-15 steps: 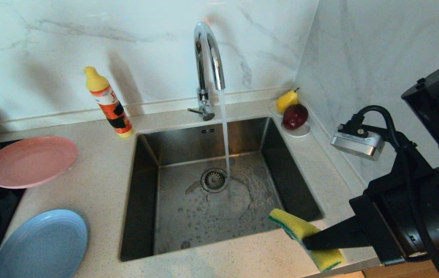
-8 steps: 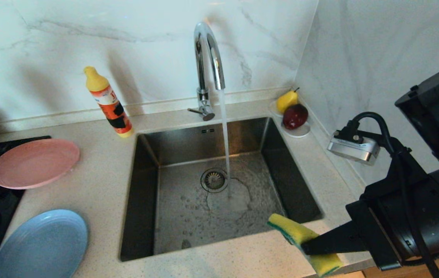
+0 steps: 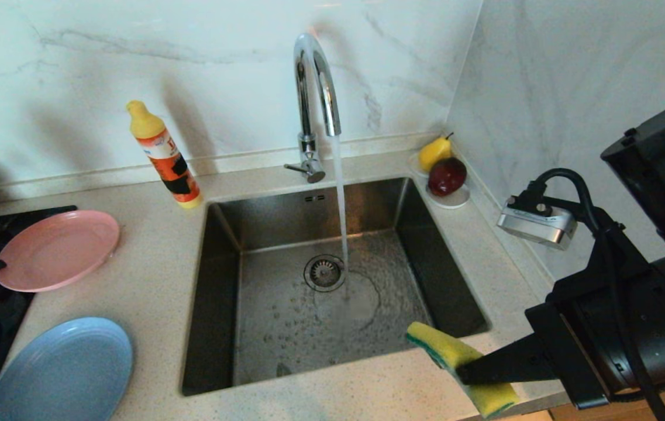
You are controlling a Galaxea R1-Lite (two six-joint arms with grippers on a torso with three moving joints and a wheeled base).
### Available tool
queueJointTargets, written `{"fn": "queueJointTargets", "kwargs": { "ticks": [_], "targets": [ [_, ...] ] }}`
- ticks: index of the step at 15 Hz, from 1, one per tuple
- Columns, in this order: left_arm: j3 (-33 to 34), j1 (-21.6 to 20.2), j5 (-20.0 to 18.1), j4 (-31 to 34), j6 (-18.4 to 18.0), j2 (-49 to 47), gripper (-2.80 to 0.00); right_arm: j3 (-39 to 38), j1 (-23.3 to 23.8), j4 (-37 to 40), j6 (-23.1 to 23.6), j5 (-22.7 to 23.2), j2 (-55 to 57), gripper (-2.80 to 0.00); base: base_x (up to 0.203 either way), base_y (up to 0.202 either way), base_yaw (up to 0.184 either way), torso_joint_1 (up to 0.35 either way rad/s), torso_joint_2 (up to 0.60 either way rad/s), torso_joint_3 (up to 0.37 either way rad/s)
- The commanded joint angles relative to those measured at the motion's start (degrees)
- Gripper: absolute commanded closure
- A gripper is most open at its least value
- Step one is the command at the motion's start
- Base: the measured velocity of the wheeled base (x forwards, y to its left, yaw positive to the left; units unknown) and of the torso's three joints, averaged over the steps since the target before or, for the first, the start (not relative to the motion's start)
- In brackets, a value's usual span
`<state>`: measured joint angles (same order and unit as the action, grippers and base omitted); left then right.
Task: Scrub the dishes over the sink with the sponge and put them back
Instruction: Place the plate on the table
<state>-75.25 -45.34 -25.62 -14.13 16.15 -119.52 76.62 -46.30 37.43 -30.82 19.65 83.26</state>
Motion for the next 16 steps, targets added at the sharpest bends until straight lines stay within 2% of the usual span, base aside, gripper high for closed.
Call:
{"fn": "queueJointTargets", "kwargs": {
  "ticks": [1,8,11,12,13,16],
  "targets": [
    [0.32,-0.01,-0.13,-0.02,0.26,0.48,-2.80,0.02,-0.02,0.19,-0.21,0.12,-0.03,0.00,0.000,0.000,0.000,0.000,0.00,0.000],
    [2.72,-0.01,-0.44,1.71,0.86,8.32,-2.80,-0.15,-0.02,0.28,-0.21,0.12,-1.00,0.00,0.000,0.000,0.000,0.000,0.00,0.000],
    [7.48,0.60,-0.92,2.36,0.49,13.84,-2.80,0.11,-0.02,0.37,-0.03,0.03,-1.09,0.00,0.000,0.000,0.000,0.000,0.00,0.000],
    [8.49,0.89,-1.39,2.58,0.51,15.22,-1.46,0.11,-0.02,0.46,-0.12,-0.05,-1.23,0.00,0.000,0.000,0.000,0.000,0.00,0.000],
    [9.40,1.00,-1.62,2.85,0.54,16.79,0.00,0.02,-0.02,0.55,-0.12,-0.05,-1.35,0.00,0.000,0.000,0.000,0.000,0.00,0.000],
    [13.52,1.42,-1.43,3.55,0.05,20.92,0.00,0.00,0.92,0.81,-0.28,-0.14,-1.44,0.00,0.000,0.000,0.000,0.000,0.00,0.000]
  ]
}}
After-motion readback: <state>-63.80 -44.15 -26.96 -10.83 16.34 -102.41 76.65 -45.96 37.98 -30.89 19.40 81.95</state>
